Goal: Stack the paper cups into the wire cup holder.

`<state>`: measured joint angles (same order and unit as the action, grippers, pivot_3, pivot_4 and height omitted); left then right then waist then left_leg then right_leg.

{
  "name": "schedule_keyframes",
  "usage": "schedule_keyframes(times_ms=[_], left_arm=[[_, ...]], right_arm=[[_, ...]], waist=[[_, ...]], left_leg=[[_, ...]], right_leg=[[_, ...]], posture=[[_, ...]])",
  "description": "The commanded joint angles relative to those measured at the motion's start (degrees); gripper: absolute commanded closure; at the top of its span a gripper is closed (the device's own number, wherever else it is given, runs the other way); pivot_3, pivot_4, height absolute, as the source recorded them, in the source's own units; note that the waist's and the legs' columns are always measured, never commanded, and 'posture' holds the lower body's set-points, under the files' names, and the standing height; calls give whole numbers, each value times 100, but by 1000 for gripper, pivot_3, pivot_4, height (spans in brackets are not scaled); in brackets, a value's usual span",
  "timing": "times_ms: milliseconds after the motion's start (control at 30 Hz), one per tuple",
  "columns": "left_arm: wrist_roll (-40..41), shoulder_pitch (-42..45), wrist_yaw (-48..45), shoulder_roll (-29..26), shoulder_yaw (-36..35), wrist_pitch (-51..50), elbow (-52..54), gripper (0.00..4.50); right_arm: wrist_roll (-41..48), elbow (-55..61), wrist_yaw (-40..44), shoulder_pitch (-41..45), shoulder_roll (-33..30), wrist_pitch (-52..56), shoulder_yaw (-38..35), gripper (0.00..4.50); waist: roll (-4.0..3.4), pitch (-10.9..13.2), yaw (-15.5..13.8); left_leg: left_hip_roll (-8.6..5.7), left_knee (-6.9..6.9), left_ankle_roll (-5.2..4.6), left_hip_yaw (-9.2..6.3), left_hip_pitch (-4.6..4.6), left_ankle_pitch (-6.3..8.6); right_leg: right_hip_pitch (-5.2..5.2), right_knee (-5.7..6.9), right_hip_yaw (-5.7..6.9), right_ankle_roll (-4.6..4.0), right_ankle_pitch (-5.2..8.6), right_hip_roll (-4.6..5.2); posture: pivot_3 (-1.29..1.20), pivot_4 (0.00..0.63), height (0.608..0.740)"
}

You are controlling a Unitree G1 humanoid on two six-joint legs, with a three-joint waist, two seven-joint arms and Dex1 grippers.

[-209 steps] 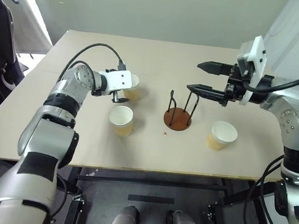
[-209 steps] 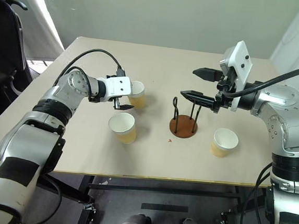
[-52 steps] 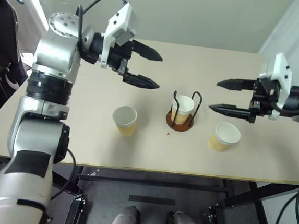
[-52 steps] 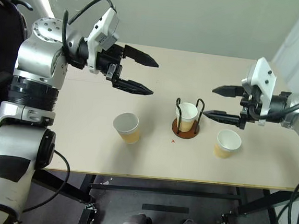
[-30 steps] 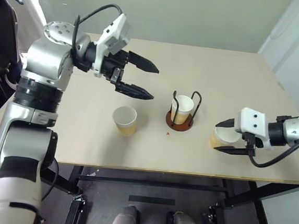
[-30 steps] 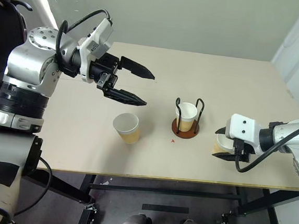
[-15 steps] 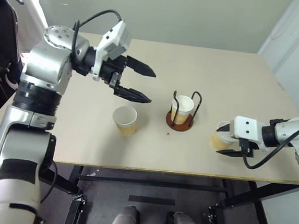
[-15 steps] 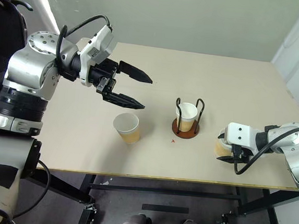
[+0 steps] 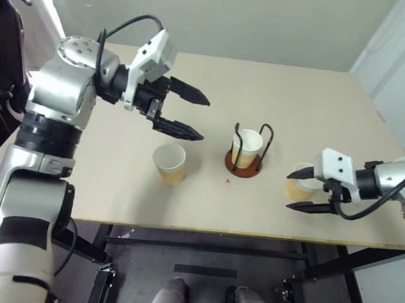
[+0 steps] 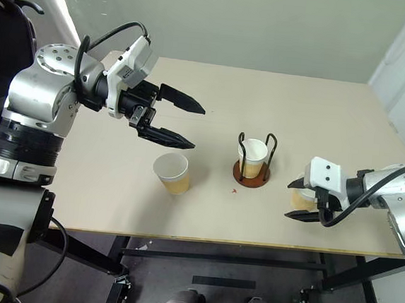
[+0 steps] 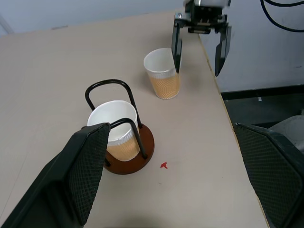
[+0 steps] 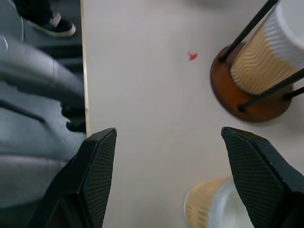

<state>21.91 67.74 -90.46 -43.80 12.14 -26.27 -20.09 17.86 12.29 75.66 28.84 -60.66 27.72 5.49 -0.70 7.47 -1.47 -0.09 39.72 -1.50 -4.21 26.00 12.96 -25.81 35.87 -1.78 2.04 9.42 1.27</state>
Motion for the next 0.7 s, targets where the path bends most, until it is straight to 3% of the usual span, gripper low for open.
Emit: schedule_keyframes(times_ms=[33, 533, 700], left_arm=[[-14, 53, -162, -52, -155, 23, 117, 28], [-94, 6, -185, -111, -160, 79, 89, 28], [-168, -4, -185, -153, -167, 143, 50, 0]], right_arm=[[4, -3, -11, 76, -170, -16, -269, 932], [-1308, -842, -40, 177, -71, -1301, 506, 932], [-1345, -963, -2, 359, 58, -1305, 471, 2116]], waist=[[0, 0, 0], [0, 0, 13], [0, 0, 11]], left_leg=[[0, 0, 0, 0, 0, 0], [1, -1, 0, -2, -3, 4], [1, -1, -2, -1, -2, 5]], right_leg=[[0, 0, 0, 0, 0, 0], [-2, 0, 0, 32, -19, 0], [-3, 1, 0, 31, -19, 0]], posture=[[0, 150, 740], [0, 150, 740], [0, 150, 740]])
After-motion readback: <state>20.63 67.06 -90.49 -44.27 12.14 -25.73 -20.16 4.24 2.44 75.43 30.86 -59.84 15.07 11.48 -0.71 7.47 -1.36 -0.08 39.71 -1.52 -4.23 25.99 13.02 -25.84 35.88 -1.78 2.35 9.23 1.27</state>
